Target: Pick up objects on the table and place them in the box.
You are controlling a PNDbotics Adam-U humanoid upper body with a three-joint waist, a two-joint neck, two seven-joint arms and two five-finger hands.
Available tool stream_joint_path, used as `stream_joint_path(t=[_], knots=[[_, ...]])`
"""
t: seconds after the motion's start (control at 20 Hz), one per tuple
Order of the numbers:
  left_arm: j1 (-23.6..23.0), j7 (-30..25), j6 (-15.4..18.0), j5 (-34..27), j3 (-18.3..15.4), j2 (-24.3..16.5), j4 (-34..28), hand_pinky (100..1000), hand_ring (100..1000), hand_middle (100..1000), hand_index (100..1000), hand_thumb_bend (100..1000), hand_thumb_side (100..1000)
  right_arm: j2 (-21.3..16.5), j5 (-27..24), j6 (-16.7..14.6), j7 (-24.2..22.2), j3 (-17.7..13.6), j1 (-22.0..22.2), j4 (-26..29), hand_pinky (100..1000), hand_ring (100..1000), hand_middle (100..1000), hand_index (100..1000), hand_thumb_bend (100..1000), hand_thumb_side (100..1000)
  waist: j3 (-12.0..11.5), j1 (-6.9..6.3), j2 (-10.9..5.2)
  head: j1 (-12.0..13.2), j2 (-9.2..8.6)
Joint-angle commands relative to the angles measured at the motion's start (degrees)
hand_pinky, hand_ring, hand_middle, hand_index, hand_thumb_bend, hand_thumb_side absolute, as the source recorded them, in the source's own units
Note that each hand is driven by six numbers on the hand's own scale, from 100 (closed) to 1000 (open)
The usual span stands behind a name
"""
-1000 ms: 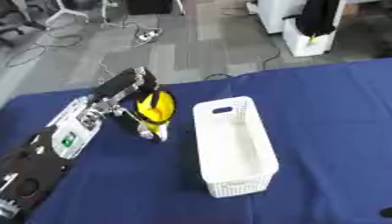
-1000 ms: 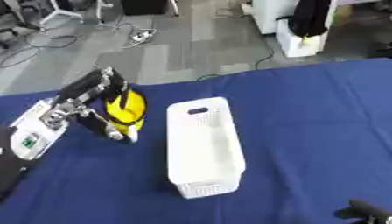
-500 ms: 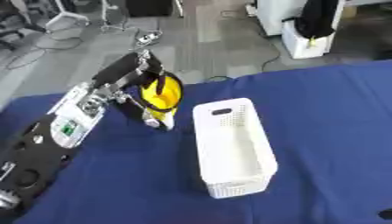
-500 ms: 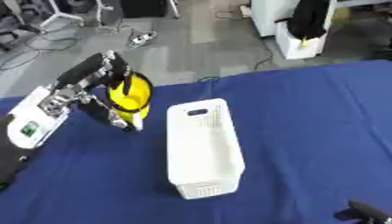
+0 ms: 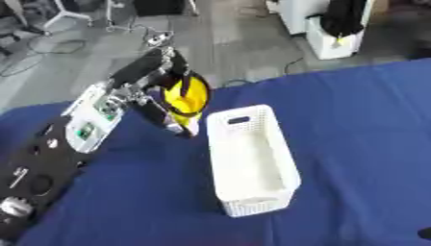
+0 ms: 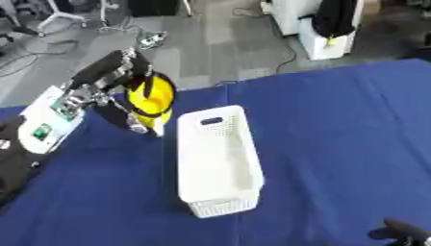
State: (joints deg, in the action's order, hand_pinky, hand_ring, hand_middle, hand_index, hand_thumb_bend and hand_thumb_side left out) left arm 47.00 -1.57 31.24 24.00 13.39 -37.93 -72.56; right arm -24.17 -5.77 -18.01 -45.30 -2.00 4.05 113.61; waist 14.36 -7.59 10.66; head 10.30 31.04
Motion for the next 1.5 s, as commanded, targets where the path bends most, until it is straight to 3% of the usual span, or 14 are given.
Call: stream_joint_path(t=[0.05,1.5], knots=[[2.1,0.0,0.8,1.2,-0.3,-0.5,0.7,100,100,153,342,1000,100,-0.8,-0.2,-4.7,-5.1,-0.1,-0.8,1.0,600,706,834,1000,950,460,0.2,0.16,-0.4,0.8,-0.82],[9.6,-1.8,5.2,4.4,2.6,5.6,5.2,100,100,183,339,1000,100,0.4,1.0,-2.6,-6.7,0.6,-5.0,1.0,596,704,833,1000,944,462,3.3,-2.75,3.13,1.2,-3.19]])
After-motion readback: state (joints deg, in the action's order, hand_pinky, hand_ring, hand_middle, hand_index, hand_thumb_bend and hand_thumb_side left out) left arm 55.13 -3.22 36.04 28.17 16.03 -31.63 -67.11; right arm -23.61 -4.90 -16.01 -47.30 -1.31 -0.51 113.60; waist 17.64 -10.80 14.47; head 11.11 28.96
